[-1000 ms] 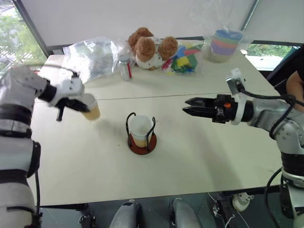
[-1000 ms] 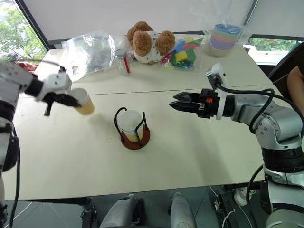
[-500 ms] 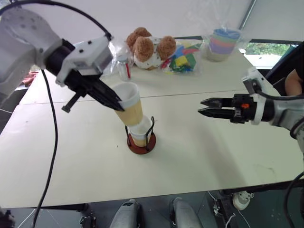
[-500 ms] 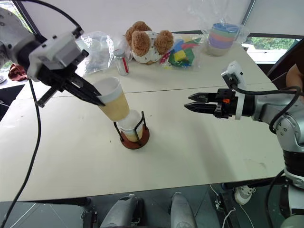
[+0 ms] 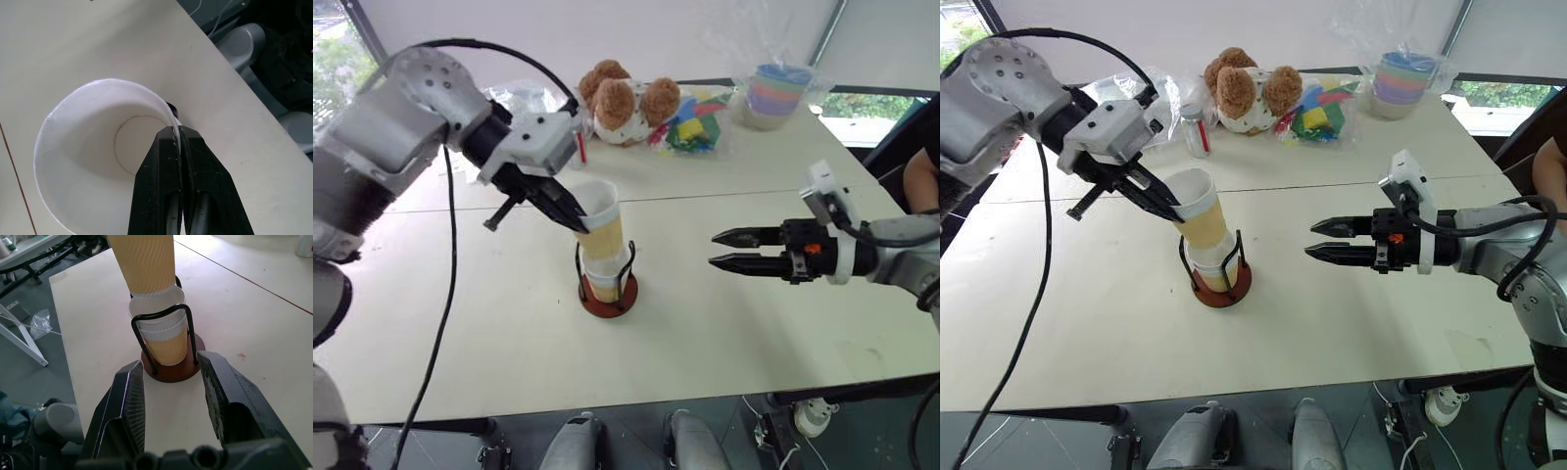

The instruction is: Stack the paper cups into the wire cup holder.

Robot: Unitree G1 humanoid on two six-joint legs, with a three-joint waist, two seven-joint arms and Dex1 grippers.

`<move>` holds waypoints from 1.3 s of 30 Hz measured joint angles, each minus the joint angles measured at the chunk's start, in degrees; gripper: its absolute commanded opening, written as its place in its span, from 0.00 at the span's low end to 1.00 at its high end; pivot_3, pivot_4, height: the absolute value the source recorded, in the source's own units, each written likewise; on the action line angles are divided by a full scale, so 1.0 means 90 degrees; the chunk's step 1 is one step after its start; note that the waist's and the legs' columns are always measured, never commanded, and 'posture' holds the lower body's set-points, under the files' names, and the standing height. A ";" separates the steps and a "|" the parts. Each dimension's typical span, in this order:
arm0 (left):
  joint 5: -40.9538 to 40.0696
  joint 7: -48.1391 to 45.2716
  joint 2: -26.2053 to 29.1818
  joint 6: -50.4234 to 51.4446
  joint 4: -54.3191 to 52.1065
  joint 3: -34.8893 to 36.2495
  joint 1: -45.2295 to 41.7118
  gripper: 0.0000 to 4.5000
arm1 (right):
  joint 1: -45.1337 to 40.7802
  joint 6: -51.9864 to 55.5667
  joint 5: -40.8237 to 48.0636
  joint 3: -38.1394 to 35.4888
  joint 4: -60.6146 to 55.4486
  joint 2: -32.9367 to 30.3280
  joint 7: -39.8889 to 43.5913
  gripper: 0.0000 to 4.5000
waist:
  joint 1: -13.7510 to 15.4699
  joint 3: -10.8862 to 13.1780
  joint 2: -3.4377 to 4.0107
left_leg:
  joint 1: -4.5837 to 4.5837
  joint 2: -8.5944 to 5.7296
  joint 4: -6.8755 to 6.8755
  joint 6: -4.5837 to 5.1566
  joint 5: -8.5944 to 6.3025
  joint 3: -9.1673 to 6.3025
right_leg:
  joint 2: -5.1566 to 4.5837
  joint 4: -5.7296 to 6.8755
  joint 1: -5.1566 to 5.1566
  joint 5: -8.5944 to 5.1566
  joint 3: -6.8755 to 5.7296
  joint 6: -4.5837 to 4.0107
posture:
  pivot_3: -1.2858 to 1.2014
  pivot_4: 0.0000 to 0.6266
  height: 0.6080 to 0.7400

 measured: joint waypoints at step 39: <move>0.0334 0.8354 -0.2518 0.2310 -0.3694 0.7557 0.8304 0.74 | -0.1015 -0.3456 -0.3057 0.0560 0.4313 0.3465 -0.3188 0.42 | 0.0169 -0.0016 -0.0007 | -0.0003 -0.0024 -0.0016 -0.0065 0.0027 -0.0031 | -0.0009 -0.0001 -0.0012 0.0003 0.0069 -0.0003 | 0.52 0.24 1.00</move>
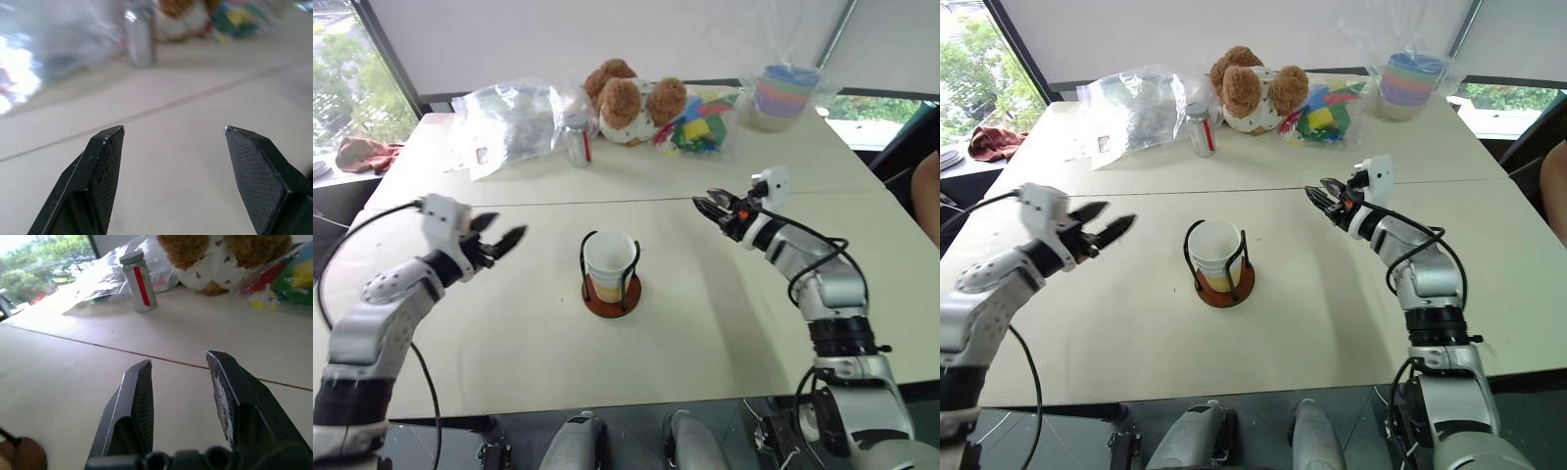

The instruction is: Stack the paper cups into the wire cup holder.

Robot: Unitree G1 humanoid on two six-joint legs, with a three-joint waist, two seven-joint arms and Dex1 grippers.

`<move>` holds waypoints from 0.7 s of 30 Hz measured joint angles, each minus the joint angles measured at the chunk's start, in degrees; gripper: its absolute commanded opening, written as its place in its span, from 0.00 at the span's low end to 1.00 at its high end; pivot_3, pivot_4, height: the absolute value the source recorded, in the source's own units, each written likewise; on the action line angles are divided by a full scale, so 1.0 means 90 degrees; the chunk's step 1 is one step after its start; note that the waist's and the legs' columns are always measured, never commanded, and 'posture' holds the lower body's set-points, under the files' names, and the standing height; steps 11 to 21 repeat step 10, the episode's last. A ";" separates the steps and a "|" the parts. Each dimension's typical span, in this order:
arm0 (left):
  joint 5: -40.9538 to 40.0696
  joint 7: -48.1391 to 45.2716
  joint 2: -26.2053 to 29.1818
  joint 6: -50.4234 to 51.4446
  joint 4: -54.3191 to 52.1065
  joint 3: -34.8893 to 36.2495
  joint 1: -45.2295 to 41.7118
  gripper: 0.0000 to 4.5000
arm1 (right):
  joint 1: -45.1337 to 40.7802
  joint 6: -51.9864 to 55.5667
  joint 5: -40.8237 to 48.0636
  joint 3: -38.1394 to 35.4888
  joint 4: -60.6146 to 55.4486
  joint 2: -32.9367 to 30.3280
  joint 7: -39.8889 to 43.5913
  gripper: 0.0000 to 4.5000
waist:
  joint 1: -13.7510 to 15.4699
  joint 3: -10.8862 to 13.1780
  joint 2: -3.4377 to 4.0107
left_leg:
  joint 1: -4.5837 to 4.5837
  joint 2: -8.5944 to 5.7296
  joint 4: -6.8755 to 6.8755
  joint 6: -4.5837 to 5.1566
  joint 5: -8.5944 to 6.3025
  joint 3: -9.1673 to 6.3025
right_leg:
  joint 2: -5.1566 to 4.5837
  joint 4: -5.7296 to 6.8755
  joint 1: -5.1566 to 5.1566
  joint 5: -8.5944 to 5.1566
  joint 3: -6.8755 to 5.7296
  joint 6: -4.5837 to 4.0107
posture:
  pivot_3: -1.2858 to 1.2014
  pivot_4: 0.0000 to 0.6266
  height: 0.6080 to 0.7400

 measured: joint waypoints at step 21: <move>0.0778 0.1554 -0.2186 -0.0336 -0.0967 0.0117 0.1661 0.74 | 0.0098 -0.1129 -0.0796 -0.0059 0.1058 0.0351 -0.0725 0.42 | -0.0066 -0.0012 0.0002 | 0.0036 0.0008 -0.0006 0.0013 -0.0005 0.0009 | 0.0026 0.0012 0.0019 0.0003 0.0020 -0.0005 | 0.52 0.24 1.00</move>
